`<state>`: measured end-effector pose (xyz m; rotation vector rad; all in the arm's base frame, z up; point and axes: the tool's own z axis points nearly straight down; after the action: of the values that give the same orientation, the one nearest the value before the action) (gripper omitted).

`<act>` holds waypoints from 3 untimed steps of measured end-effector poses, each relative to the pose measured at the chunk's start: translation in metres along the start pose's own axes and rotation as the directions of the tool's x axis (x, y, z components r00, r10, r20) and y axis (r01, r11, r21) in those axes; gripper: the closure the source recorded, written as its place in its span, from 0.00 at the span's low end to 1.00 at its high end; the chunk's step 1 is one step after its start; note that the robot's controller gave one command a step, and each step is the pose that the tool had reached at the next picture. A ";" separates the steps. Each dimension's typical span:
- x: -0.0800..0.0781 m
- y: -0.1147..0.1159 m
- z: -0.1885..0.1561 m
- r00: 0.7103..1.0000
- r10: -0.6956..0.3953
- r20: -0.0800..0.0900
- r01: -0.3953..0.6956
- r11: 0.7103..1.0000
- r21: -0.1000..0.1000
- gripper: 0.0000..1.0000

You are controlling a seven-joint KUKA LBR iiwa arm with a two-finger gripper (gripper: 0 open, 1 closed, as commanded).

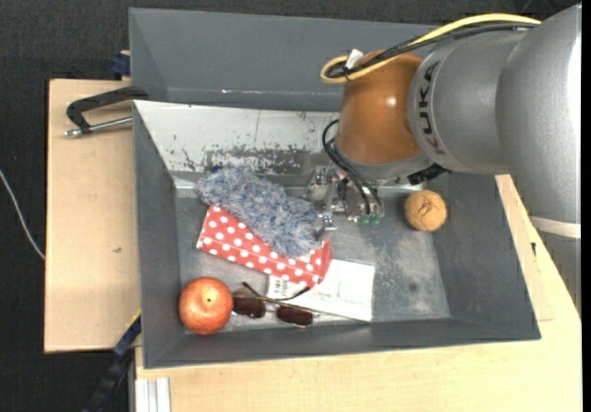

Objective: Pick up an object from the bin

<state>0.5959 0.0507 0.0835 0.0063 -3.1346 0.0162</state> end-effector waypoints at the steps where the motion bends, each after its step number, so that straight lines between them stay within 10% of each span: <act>1: 0.000 0.000 0.000 1.000 0.000 -0.002 0.000 1.000 0.000 1.00; 3: 0.001 0.001 0.000 1.000 0.000 -0.003 0.000 1.000 -0.001 1.00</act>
Offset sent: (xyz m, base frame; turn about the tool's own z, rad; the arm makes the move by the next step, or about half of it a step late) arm 0.0000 0.0000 0.0000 0.0000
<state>0.5952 0.0516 0.0831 0.0063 -3.1319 0.0139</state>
